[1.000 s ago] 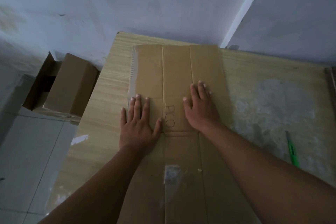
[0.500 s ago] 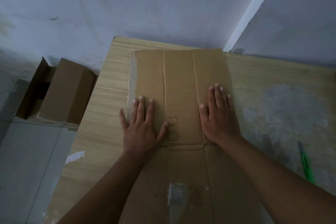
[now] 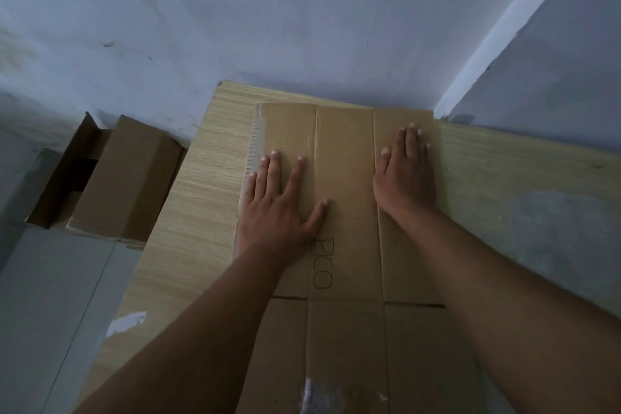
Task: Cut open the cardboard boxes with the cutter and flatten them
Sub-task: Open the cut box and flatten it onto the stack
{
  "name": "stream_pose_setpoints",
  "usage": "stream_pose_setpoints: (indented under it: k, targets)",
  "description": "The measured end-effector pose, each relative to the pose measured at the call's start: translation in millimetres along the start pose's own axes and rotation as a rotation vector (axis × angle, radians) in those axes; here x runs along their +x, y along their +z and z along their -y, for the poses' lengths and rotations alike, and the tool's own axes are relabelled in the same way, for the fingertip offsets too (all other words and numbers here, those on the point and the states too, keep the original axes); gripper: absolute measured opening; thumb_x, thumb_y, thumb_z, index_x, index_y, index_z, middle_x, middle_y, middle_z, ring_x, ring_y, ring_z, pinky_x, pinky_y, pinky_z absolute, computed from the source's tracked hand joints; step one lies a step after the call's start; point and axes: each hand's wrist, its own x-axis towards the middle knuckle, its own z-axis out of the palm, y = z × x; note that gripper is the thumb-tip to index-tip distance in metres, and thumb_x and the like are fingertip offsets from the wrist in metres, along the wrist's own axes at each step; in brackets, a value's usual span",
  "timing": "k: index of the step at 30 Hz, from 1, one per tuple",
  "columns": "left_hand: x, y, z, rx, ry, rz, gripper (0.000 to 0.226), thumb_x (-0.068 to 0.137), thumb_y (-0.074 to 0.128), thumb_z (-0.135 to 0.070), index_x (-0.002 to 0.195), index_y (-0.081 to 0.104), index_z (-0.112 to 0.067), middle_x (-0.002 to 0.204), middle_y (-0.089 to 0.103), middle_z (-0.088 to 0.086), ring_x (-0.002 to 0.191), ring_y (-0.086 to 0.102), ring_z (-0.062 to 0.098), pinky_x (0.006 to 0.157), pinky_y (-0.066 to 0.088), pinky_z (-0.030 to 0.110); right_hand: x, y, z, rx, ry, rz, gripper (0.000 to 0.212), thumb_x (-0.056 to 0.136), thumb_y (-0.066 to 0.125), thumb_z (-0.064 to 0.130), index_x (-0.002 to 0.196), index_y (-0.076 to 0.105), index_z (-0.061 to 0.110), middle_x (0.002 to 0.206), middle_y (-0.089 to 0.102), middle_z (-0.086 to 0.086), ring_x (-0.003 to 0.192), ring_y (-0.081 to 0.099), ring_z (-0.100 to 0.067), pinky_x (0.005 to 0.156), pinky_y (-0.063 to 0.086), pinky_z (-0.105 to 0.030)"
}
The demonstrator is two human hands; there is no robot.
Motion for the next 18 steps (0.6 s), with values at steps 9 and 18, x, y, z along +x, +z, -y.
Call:
stream_pose_setpoints:
  k: [9, 18]
  targets:
    - [2, 3, 2, 0.019, 0.003, 0.003, 0.085, 0.095, 0.01, -0.082, 0.164, -0.009, -0.036, 0.173, -0.013, 0.008, 0.158, -0.018, 0.02, 0.129, 0.003, 0.046, 26, 7, 54, 0.076, -0.327, 0.098, 0.057, 0.105, 0.027, 0.028, 0.157, 0.023, 0.003, 0.166, 0.016, -0.012, 0.154, 0.01, -0.025, 0.126, 0.006, -0.04]
    - [1, 3, 3, -0.005, 0.001, -0.001, 0.085, 0.095, 0.014, -0.083, 0.164, -0.005, -0.037, 0.173, -0.01, 0.006, 0.159, -0.016, 0.02, 0.129, 0.003, 0.045, 27, -2, -16, -0.01, -0.062, 0.021, 0.064, 0.1, 0.016, 0.033, 0.157, 0.023, 0.005, 0.165, 0.019, -0.012, 0.153, 0.014, -0.026, 0.125, 0.009, -0.043]
